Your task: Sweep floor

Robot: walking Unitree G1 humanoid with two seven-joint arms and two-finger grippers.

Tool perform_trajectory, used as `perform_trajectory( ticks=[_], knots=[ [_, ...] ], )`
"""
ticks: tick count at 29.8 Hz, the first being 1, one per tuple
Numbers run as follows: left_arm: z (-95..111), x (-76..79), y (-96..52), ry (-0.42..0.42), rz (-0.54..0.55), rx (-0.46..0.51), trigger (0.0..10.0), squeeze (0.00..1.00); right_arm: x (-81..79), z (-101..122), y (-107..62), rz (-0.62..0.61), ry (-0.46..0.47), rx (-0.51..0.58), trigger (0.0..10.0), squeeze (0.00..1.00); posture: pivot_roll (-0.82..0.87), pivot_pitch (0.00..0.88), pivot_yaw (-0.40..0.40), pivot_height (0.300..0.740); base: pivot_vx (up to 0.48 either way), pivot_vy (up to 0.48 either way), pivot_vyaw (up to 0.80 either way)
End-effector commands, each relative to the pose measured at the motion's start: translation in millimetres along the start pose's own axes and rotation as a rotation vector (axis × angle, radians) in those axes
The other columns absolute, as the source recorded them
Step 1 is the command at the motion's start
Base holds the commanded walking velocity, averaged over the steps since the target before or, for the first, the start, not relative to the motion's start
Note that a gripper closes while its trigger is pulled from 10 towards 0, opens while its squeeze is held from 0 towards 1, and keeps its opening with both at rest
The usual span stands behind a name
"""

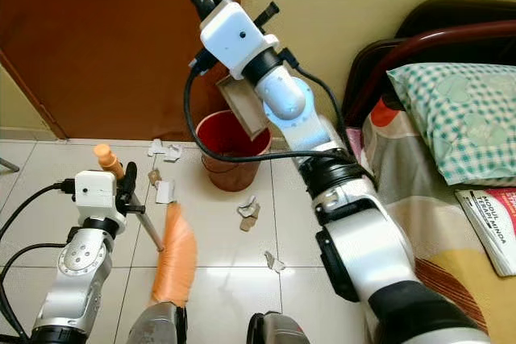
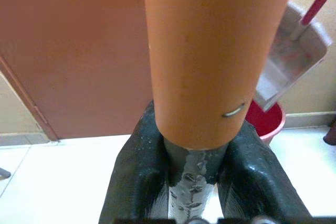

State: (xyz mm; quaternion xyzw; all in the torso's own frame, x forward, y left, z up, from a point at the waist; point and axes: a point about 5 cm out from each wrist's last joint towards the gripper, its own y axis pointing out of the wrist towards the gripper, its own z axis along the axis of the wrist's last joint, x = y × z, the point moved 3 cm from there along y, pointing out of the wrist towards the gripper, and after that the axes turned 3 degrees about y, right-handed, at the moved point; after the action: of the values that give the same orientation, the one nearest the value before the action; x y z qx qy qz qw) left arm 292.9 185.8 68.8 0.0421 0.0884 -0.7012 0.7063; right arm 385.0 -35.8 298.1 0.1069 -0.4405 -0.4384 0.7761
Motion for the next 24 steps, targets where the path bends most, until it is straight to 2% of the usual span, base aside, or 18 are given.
perform_trajectory(
  ticks=[1, 3, 4, 7, 9, 11, 15, 16, 17, 19, 24],
  knots=[
    [-23.3, 4.3, -6.2, 0.004, -0.009, -0.103, 10.0, 0.00, 32.2, 16.8, 3.7, -0.081, -0.090, 0.071, 10.0, 0.00, 0.05, 0.093, -0.091, 0.740, 0.000, 0.000, 0.00],
    [-23.3, 4.2, -6.2, 0.004, -0.009, -0.103, 10.0, 0.00, 36.0, 15.6, 2.1, -0.092, -0.092, 0.068, 10.0, 0.00, 0.05, 0.093, -0.091, 0.740, 0.000, 0.000, 0.00],
    [-23.2, 4.2, -6.1, 0.003, -0.008, -0.103, 10.0, 0.00, 52.4, 13.1, -4.2, -0.139, -0.099, 0.053, 10.0, 0.00, 0.05, 0.093, -0.087, 0.740, 0.000, 0.000, 0.00],
    [-23.9, 5.2, -5.8, 0.006, -0.013, -0.104, 10.0, 0.00, 67.8, 20.0, -8.3, -0.162, -0.130, 0.057, 10.0, 0.00, 0.04, 0.090, -0.082, 0.740, 0.000, 0.000, 0.00],
    [-24.1, 5.3, -4.7, 0.008, -0.015, -0.104, 10.0, 0.00, 69.7, 23.7, -10.4, -0.156, -0.161, 0.060, 10.0, 0.00, 0.03, 0.087, -0.078, 0.740, 0.000, 0.000, 0.00],
    [-24.0, 5.4, -3.8, 0.007, -0.016, -0.103, 10.0, 0.00, 69.0, 23.7, -12.8, -0.156, -0.164, 0.057, 10.0, 0.00, 0.03, 0.087, -0.078, 0.740, 0.000, 0.000, 0.00],
    [-21.3, 5.4, -0.9, 0.009, -0.017, -0.096, 10.0, 0.00, 60.5, 9.0, -30.3, -0.174, -0.093, -0.012, 10.0, 0.00, 0.03, 0.084, -0.078, 0.740, 0.000, 0.000, 0.00],
    [-21.3, 5.4, -0.9, 0.009, -0.017, -0.096, 10.0, 0.00, 60.5, 9.0, -30.3, -0.174, -0.093, -0.012, 10.0, 0.00, 0.03, 0.084, -0.078, 0.740, 0.000, 0.000, 0.00],
    [-20.9, 5.3, -0.7, 0.010, -0.017, -0.095, 10.0, 0.00, 58.2, 4.6, -35.4, -0.182, -0.072, -0.034, 10.0, 0.00, 0.03, 0.084, -0.078, 0.740, 0.000, 0.000, 0.00],
    [-22.2, 1.6, -2.1, 0.019, -0.006, -0.102, 10.0, 0.00, 48.9, -9.5, -59.3, -0.256, 0.057, -0.138, 10.0, 0.00, 0.04, 0.087, -0.079, 0.740, 0.000, 0.000, 0.00],
    [-24.3, -1.3, -4.0, 0.024, -0.001, -0.111, 10.0, 0.00, 34.4, -13.4, -75.0, -0.249, 0.082, -0.187, 10.0, 0.00, 0.04, 0.089, -0.074, 0.740, 0.000, 0.000, 0.00]
  ],
)
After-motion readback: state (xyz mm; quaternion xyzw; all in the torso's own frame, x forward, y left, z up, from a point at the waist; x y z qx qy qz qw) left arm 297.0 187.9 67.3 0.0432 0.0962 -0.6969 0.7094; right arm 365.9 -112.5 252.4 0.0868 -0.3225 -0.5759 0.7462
